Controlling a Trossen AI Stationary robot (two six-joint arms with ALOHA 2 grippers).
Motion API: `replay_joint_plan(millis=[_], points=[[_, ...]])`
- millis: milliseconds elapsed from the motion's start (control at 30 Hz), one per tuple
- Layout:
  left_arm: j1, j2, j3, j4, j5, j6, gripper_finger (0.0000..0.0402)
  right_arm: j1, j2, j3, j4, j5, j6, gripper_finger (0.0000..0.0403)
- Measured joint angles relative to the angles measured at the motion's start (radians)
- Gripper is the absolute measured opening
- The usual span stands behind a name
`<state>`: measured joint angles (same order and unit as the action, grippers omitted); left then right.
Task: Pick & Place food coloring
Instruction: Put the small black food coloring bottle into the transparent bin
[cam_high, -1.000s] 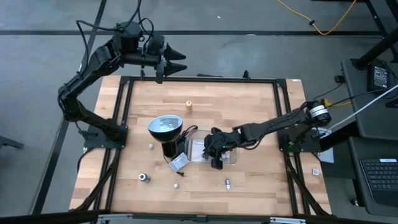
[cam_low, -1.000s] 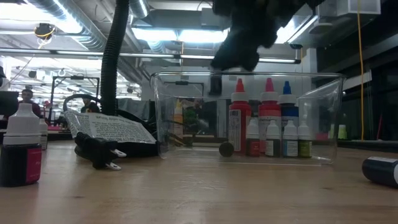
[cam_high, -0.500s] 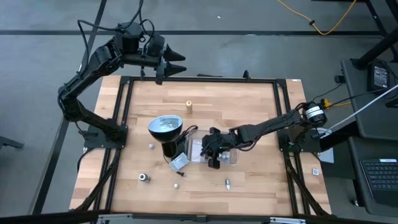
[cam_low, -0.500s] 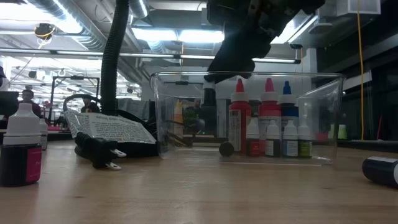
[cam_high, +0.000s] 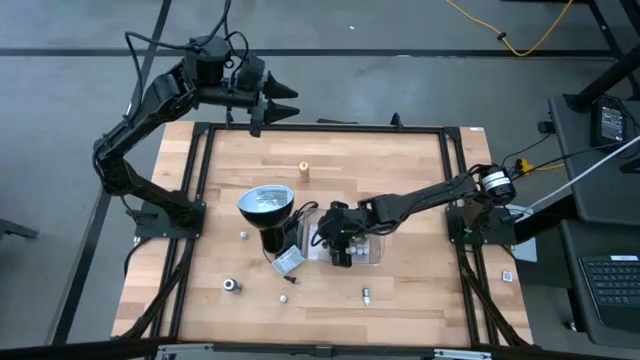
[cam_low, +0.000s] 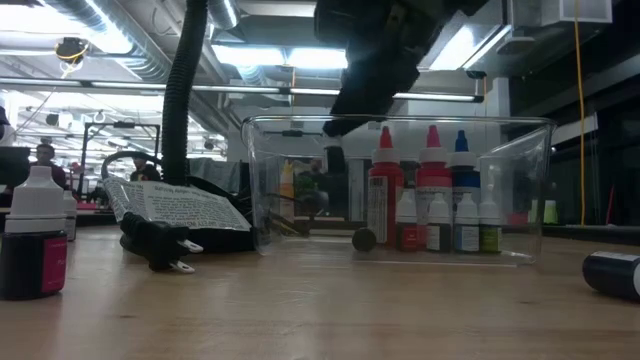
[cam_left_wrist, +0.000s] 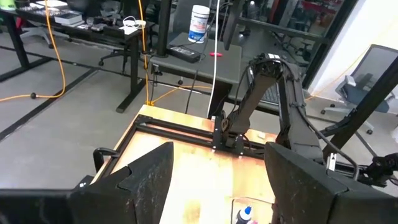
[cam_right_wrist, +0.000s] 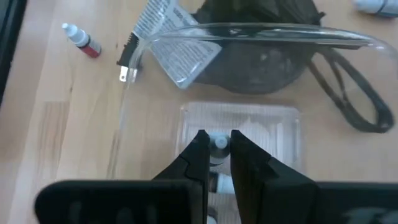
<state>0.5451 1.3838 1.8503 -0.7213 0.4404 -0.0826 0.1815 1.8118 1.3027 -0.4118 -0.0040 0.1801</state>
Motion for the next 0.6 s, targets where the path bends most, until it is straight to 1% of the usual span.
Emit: replay_joint_plan(millis=[100,300,600], points=[[0.0,0.0,0.0,-0.001,0.0,0.0,0.0245,-0.004,0.007,0.038,-0.056,0.001,-0.019,0.0047],[0.0,0.0,0.0,-0.002,0.0,0.0,0.0242,-0.008,0.059,0.105,-0.132,-0.016,-0.061,0.0046],[0.0,0.0,0.0,-0.016,0.0,0.003,0.0245,-0.008,0.114,0.107,-0.103,-0.032,-0.092,0.0045]])
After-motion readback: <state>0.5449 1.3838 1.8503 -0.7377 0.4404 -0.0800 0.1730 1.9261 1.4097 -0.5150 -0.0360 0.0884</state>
